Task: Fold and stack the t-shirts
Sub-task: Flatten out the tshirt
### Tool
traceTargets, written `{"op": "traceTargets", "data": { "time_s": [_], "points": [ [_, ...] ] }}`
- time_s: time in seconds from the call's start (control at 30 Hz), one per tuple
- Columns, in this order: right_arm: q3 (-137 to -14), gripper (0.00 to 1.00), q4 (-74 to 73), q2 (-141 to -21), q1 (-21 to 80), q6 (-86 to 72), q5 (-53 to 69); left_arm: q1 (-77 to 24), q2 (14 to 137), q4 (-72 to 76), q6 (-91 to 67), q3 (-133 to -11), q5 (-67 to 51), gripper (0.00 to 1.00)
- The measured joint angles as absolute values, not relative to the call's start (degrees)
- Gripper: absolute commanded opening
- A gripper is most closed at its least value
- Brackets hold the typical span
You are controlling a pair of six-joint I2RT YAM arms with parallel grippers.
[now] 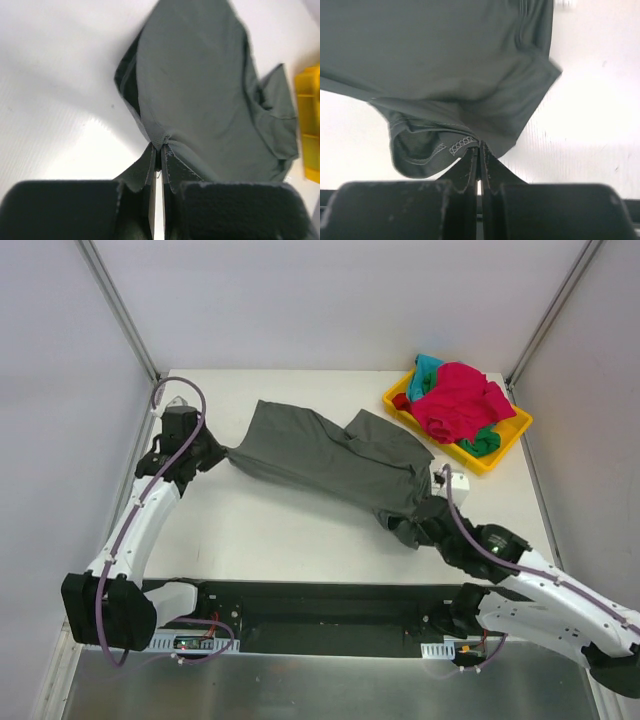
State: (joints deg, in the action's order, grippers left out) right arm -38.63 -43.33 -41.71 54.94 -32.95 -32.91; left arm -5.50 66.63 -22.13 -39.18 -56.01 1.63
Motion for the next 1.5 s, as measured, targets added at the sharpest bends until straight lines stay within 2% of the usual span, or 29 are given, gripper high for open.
{"op": "traceTargets", "data": {
  "time_s": [0.2,0.37,0.5,0.7,0.83,0.97,1.07,1.13,1.2,1.23,1.27,1.3,1.33,1.37,1.5],
  "points": [
    [-61.3,0.01,-46.2,-43.2,54.4,-19.5,-40.2,-5.5,61.7,-23.0,-38.3,-64.8,0.0,0.00],
    [-79.3,0.00,-47.3,-44.5,54.3,-9.2,-40.7,-5.5,54.8,-22.8,-36.9,-74.8,-0.3,0.00],
    [-92.6,0.01,-49.1,-45.9,54.3,-1.2,-35.2,-5.5,50.1,-22.9,-35.4,-82.1,-1.3,0.00],
    [-114.7,0.01,-52.9,-51.4,54.3,6.7,-20.6,-5.5,47.7,-23.0,-32.0,-96.3,-4.1,0.00],
    [-128.1,0.00,-56.2,-56.6,54.3,10.7,-17.3,-5.5,47.9,-23.0,-30.4,-102.6,-5.8,0.00],
    [-132.9,0.00,-56.3,-61.1,54.3,15.4,-22.0,-5.5,49.3,-22.5,-28.9,-104.9,-5.5,0.00],
    [-130.6,0.00,-53.8,-64.9,53.6,20.1,-29.9,-5.5,52.2,-21.7,-28.2,-103.4,-3.1,0.00],
    [-127.6,0.00,-52.1,-68.4,49.8,21.8,-32.4,-5.5,55.6,-20.9,-27.5,-100.8,-0.1,0.00],
    [-122.4,0.03,-49.7,-72.4,42.8,22.0,-30.4,-5.5,60.6,-20.2,-27.0,-97.0,3.8,0.12],
    [-118.9,0.06,-48.2,-74.5,39.5,21.9,-28.7,-5.5,63.9,-19.7,-26.7,-94.7,5.8,0.27],
    [-115.0,0.17,-46.3,-76.4,36.5,21.7,-27.0,-5.2,67.5,-19.5,-26.4,-92.4,7.6,0.41],
    [-111.0,0.22,-44.2,-78.8,34.2,21.5,-24.6,-4.8,71.5,-19.3,-26.1,-90.1,9.1,0.74],
    [-107.8,0.34,-42.7,-81.2,32.6,21.1,-22.9,-4.3,75.6,-19.1,-26.0,-88.0,10.1,0.91],
    [-104.6,0.53,-40.9,-84.5,31.1,20.8,-20.8,-3.5,80.7,-19.6,-26.0,-86.1,11.0,0.99],
    [-101.5,0.99,-39.4,-102.2,27.8,18.4,-14.0,0.0,100.3,-25.5,-27.5,-84.6,11.8,0.99]
  ]
}}
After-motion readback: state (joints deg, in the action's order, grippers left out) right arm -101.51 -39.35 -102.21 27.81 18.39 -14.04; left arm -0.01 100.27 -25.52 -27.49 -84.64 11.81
